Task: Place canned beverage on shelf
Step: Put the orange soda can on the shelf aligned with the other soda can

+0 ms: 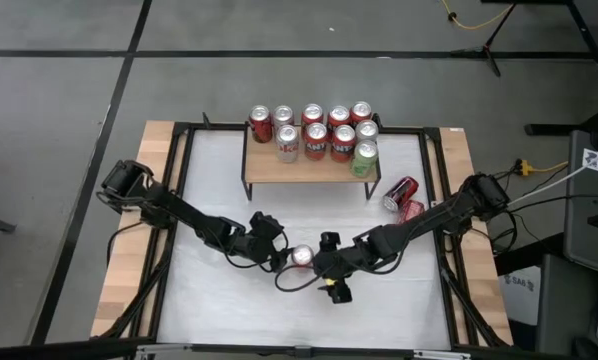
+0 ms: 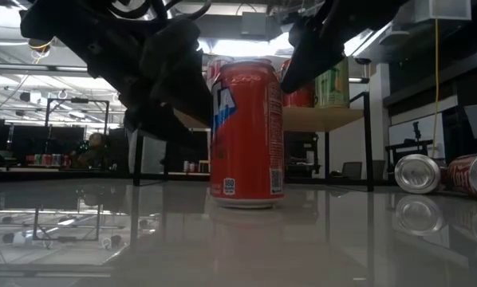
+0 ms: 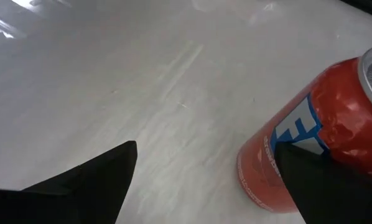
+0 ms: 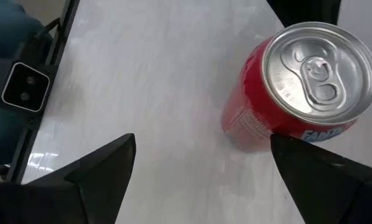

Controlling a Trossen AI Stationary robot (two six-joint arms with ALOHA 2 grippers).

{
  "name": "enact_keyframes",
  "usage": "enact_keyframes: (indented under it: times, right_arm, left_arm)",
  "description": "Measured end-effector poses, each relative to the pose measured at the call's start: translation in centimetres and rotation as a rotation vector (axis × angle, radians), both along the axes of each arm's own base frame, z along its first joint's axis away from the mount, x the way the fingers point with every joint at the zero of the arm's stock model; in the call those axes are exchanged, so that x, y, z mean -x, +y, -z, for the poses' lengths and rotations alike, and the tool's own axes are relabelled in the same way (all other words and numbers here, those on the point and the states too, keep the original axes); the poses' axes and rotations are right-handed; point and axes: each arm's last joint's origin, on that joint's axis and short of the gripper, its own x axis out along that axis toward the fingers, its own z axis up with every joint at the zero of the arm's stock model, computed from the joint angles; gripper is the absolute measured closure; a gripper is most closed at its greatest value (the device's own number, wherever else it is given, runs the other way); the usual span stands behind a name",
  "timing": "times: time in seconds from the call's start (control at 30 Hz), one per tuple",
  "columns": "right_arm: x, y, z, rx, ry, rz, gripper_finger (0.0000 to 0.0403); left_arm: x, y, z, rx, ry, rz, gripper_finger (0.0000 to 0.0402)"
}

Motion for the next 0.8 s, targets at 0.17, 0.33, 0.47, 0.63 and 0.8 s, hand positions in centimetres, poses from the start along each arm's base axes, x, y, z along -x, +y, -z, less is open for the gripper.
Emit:
enact_keyframes:
  times: [0.17,0.33,0.47,0.63,0.8]
  right_arm:
    - [0.0,-0.1,0.0,0.021,-0.003,0.016,0.0033]
    - [0.1,-0.5,0.1,0.051,0.012,0.058,0.0033]
    - [0.1,-0.5,0.2,0.070,0.012,0.070,0.0033]
    - [0.2,-0.8,0.3,0.073,0.035,0.070,0.0033]
    - [0.4,-0.8,0.4,0.081,0.054,0.070,0.0033]
  left_arm:
    - [0.3,-0.6,0.1,0.000,0.018,0.023,0.0017]
    - [0.7,-1.6,0.2,0.021,0.029,0.079,0.0017]
    - [0.9,-2.1,0.2,0.015,0.027,0.091,0.0017]
    - [1.1,-2.6,0.2,0.028,0.024,0.096,0.0017]
    - [1.3,-3.1,0.2,0.034,0.028,0.116,0.0017]
